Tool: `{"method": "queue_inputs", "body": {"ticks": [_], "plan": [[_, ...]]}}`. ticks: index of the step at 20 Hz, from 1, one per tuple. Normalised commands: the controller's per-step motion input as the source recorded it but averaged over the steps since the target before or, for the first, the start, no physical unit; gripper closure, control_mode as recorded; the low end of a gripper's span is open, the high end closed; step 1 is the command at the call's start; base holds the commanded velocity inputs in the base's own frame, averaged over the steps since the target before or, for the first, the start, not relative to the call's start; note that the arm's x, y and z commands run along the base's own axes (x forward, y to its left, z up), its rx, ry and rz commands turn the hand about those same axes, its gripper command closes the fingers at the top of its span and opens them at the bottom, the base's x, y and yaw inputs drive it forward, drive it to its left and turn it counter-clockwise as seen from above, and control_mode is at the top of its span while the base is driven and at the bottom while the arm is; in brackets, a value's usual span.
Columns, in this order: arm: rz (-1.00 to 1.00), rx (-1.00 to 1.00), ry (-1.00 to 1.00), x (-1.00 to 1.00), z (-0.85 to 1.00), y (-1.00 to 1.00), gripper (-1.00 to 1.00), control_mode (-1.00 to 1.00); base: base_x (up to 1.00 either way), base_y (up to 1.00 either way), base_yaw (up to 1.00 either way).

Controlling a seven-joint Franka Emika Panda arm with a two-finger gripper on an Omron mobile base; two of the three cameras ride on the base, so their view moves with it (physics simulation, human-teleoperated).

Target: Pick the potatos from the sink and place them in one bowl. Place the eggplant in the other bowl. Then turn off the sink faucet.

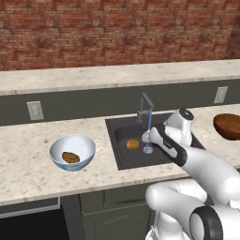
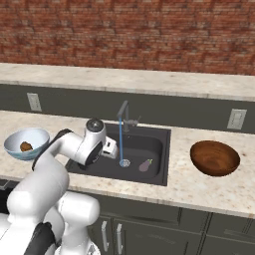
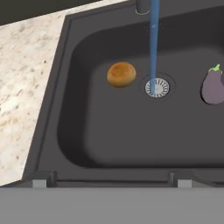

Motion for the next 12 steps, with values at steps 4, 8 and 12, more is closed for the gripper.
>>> {"method": "queue_inputs", "body": {"ticks": [4, 8, 12], "plan": [[-0.01, 0.0, 0.0, 0.18, -0.26, 0.0, -1.0, -1.0, 0.0, 0.0, 0.0], [-0.02, 0.0, 0.0, 0.17, -0.15, 0.0, -1.0, -1.0, 0.0, 0.0, 0.0], [-0.03, 0.0, 0.0, 0.15, -0.14, 0.0, -1.0, -1.0, 0.0, 0.0, 0.0]]}}
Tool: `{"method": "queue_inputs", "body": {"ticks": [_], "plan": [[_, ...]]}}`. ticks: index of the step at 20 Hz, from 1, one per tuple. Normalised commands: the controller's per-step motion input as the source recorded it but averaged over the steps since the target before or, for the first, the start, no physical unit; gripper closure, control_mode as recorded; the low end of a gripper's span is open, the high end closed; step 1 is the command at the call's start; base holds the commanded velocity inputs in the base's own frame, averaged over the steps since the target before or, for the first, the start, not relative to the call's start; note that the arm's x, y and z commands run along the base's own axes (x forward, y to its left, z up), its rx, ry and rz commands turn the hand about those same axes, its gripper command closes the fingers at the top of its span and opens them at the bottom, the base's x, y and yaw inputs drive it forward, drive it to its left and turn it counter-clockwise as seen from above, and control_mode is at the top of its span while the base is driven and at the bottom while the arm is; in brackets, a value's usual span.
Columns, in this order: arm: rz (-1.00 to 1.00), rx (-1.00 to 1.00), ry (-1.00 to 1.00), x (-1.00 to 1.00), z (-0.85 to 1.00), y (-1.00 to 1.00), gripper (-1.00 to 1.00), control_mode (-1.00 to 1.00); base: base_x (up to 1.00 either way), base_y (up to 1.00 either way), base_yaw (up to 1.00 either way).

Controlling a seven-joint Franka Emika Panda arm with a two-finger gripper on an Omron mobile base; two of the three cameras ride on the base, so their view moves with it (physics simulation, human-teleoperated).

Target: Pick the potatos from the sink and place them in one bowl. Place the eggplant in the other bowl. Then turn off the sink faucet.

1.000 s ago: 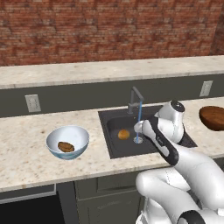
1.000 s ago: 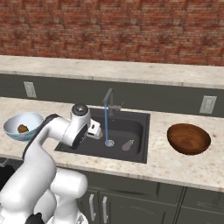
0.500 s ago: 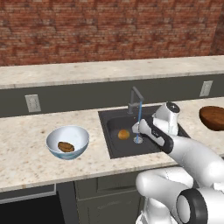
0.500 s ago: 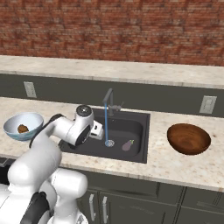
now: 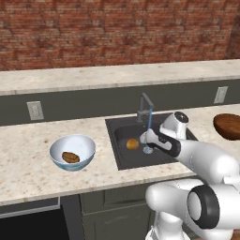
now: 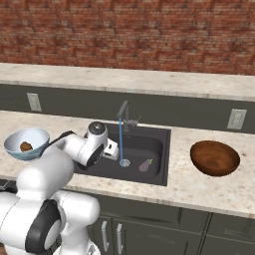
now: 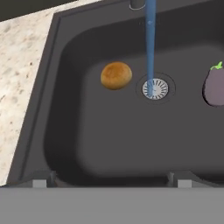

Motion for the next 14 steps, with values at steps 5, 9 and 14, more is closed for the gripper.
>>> {"method": "queue_inputs", "body": {"ticks": [5, 9, 14], "plan": [[-0.03, 0.0, 0.0, 0.16, -0.19, 0.0, -1.0, -1.0, 0.0, 0.0, 0.0], [-0.03, 0.0, 0.0, 0.17, -0.17, 0.0, -1.0, -1.0, 0.0, 0.0, 0.0], [-0.03, 0.03, 0.0, 0.17, -0.14, 0.0, -1.0, -1.0, 0.0, 0.0, 0.0]]}}
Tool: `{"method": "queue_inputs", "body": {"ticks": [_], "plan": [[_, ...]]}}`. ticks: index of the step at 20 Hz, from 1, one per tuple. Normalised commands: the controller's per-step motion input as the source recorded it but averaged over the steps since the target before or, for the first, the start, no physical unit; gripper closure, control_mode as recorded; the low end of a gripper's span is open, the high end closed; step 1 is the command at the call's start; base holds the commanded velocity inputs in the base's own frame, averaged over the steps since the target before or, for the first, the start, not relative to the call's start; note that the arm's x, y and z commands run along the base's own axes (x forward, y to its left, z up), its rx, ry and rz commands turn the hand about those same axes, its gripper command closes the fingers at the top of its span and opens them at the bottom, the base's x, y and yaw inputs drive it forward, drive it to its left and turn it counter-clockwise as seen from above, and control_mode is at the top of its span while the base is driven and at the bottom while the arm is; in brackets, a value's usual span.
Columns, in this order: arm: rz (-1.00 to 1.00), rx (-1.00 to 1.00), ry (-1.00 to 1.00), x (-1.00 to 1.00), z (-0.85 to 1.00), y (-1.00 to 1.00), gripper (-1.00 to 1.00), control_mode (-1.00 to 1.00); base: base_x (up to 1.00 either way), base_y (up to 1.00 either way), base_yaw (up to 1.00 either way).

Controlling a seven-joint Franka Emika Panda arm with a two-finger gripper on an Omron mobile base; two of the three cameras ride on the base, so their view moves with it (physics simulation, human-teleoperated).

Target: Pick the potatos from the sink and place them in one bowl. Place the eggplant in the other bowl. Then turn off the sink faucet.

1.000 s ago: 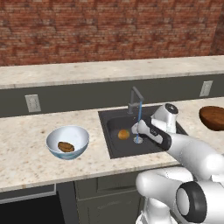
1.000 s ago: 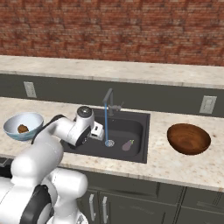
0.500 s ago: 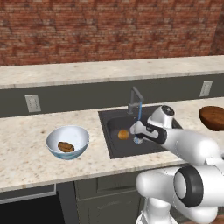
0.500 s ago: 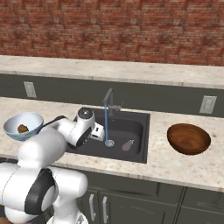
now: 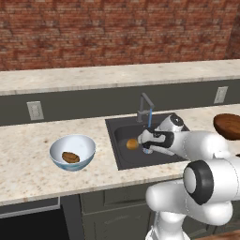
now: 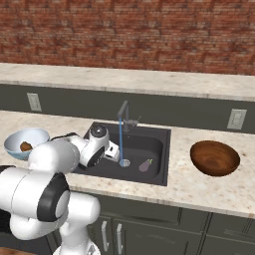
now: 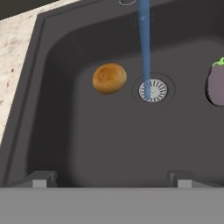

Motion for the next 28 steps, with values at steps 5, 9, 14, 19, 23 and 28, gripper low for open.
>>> {"method": "queue_inputs", "body": {"ticks": [5, 9, 14, 19, 23, 28], "plan": [[-0.02, 0.06, 0.0, 0.14, -0.17, 0.0, -1.0, -1.0, 0.0, 0.0, 0.0], [-0.02, 0.07, 0.0, 0.16, -0.13, 0.0, -1.0, -1.0, 0.0, 0.0, 0.0], [-0.03, 0.06, 0.0, 0.17, -0.13, 0.0, -1.0, -1.0, 0.0, 0.0, 0.0], [-0.04, 0.02, 0.0, 0.21, -0.11, 0.0, -1.0, -1.0, 0.0, 0.0, 0.0], [-0.03, 0.0, 0.0, 0.23, -0.07, 0.0, -1.0, -1.0, 0.0, 0.0, 0.0], [-0.03, 0.0, -0.01, 0.2, -0.17, 0.0, -1.0, -1.0, 0.0, 0.0, 0.0]]}}
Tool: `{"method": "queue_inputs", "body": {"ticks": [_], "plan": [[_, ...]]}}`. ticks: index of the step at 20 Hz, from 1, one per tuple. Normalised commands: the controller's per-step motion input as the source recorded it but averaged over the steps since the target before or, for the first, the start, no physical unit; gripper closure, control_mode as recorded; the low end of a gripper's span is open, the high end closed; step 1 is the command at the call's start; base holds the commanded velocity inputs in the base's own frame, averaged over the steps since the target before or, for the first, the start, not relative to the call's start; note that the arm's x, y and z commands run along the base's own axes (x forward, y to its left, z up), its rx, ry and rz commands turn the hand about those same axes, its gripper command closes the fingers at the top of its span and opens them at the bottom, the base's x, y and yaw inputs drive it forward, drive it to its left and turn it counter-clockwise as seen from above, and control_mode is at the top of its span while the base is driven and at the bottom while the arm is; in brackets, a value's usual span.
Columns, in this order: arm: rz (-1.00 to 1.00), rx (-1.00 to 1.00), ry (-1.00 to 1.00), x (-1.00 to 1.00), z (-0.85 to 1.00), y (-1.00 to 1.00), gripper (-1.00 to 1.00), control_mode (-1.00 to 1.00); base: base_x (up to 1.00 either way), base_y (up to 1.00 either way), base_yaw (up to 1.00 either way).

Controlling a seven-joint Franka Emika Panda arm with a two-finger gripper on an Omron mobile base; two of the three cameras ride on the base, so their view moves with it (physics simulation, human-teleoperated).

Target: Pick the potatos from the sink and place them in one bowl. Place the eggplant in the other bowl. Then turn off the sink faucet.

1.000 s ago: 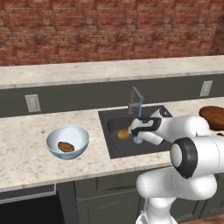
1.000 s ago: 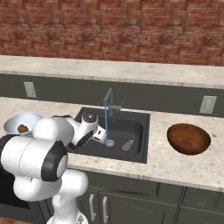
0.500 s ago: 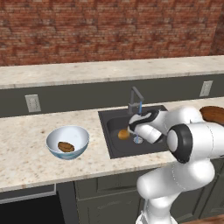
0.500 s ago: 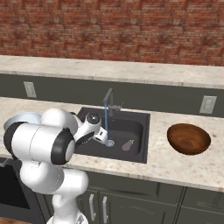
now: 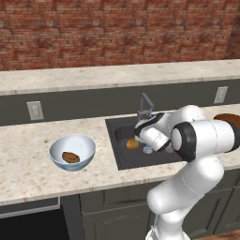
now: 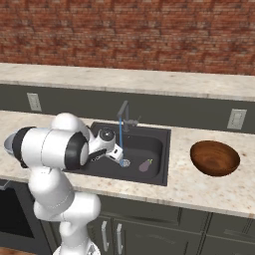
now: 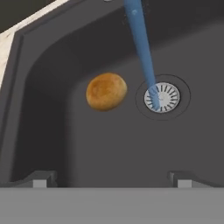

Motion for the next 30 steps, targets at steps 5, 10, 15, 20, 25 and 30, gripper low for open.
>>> {"method": "queue_inputs", "body": {"ticks": [5, 10, 15, 20, 25, 30], "plan": [[-0.02, 0.0, 0.0, 0.28, -0.23, 0.0, -1.0, -1.0, 0.0, 0.0, 0.0], [0.0, 0.01, 0.0, 0.35, -0.23, 0.0, -1.0, -1.0, 0.0, 0.0, 0.0], [0.0, 0.03, 0.0, 0.36, -0.31, 0.0, -1.0, -1.0, 0.0, 0.0, 0.0], [0.0, 0.03, 0.0, 0.33, -0.39, 0.0, -1.0, -1.0, 0.0, 0.0, 0.0], [0.0, 0.02, 0.0, 0.38, -0.34, 0.0, -1.0, -1.0, 0.0, 0.0, 0.0], [0.0, 0.0, 0.0, 0.42, -0.2, 0.02, -1.0, -1.0, 0.0, 0.0, 0.0]]}}
